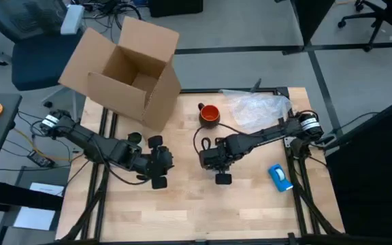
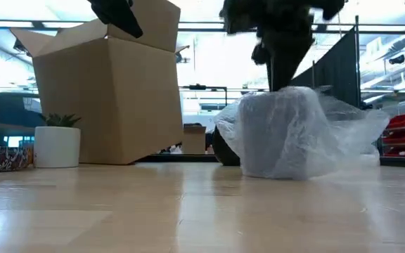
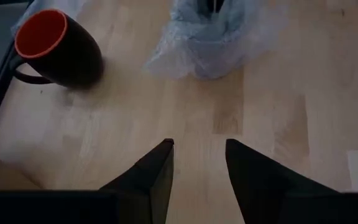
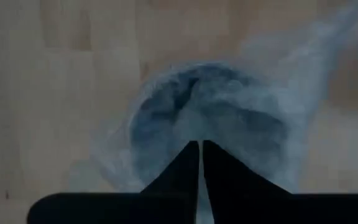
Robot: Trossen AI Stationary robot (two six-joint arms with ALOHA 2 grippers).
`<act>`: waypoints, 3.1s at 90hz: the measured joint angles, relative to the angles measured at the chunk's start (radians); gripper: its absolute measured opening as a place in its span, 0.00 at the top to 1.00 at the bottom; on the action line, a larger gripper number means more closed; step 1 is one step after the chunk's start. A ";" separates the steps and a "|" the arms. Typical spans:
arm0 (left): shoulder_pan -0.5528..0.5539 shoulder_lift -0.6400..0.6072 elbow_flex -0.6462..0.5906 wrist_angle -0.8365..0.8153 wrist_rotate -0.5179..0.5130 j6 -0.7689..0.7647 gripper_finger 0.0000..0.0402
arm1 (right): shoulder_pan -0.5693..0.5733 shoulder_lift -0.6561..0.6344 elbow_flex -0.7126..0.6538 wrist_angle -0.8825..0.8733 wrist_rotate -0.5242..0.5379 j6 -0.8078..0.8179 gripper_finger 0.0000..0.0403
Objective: Wrap mug
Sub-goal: Wrap the blue mug with bubble wrap
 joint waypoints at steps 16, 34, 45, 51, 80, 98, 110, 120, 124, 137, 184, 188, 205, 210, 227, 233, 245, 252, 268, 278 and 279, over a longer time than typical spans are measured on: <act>0.000 0.000 0.000 0.000 0.000 0.000 0.68 | 0.012 -0.027 0.002 0.081 0.013 -0.006 1.00; 0.000 0.000 0.000 0.000 0.000 0.000 0.68 | 0.005 0.000 -0.013 0.142 0.013 -0.044 1.00; 0.000 0.000 0.000 0.003 0.000 0.000 0.68 | -0.017 0.011 -0.044 0.162 0.026 -0.052 1.00; 0.000 0.000 0.000 0.009 0.000 0.000 0.68 | -0.029 0.025 -0.063 0.189 0.026 -0.052 1.00; 0.000 0.001 0.000 0.140 0.000 -0.001 0.68 | -0.055 0.027 -0.149 0.237 -0.012 -0.025 1.00; 0.000 0.001 0.000 0.322 0.000 -0.001 0.68 | -0.035 0.020 -0.110 0.187 -0.021 -0.007 1.00; 0.000 0.000 0.000 0.454 0.000 -0.001 0.68 | 0.003 0.009 -0.042 0.101 0.050 0.012 1.00; 0.000 0.001 0.000 0.566 0.000 -0.001 0.68 | 0.029 -0.008 -0.008 0.078 0.097 0.012 1.00; 0.000 0.001 0.000 0.606 0.000 -0.001 0.68 | 0.037 -0.014 0.000 0.079 0.101 0.012 1.00; 0.000 0.000 0.000 0.729 0.000 -0.001 0.68 | 0.063 -0.029 0.002 0.075 0.102 0.013 1.00; 0.000 0.000 0.000 0.896 0.000 -0.001 0.68 | 0.051 -0.034 0.002 0.054 0.057 0.077 1.00; 0.000 0.000 0.000 0.898 0.000 -0.001 0.68 | 0.048 -0.034 0.002 0.055 0.044 0.080 1.00; 0.000 0.000 0.000 0.896 0.000 -0.001 0.68 | 0.037 -0.026 0.002 0.072 0.009 0.081 1.00; 0.000 0.000 0.000 0.897 0.000 -0.001 0.68 | 0.032 -0.018 0.002 0.074 -0.024 0.081 1.00; 0.000 0.000 0.000 0.896 0.000 -0.001 0.68 | 0.019 0.047 0.002 0.085 -0.058 0.045 1.00; 0.000 0.000 0.000 0.897 0.000 -0.001 0.68 | 0.010 0.062 0.004 0.081 -0.063 0.031 1.00; 0.000 0.000 0.000 0.899 0.000 -0.001 0.68 | -0.006 0.097 0.001 0.076 -0.057 0.017 1.00; 0.000 0.000 0.000 0.897 0.000 -0.001 0.68 | -0.011 0.092 0.001 0.074 -0.055 -0.001 1.00; 0.000 0.000 0.000 0.873 0.098 -0.001 0.68 | -0.003 0.044 0.000 -0.003 -0.050 0.004 1.00; 0.000 0.000 0.000 0.839 0.199 -0.001 0.68 | 0.021 -0.005 0.000 -0.066 -0.015 0.043 1.00; -0.001 0.000 0.000 0.837 0.202 -0.002 0.68 | 0.025 -0.011 0.000 -0.071 -0.013 0.047 1.00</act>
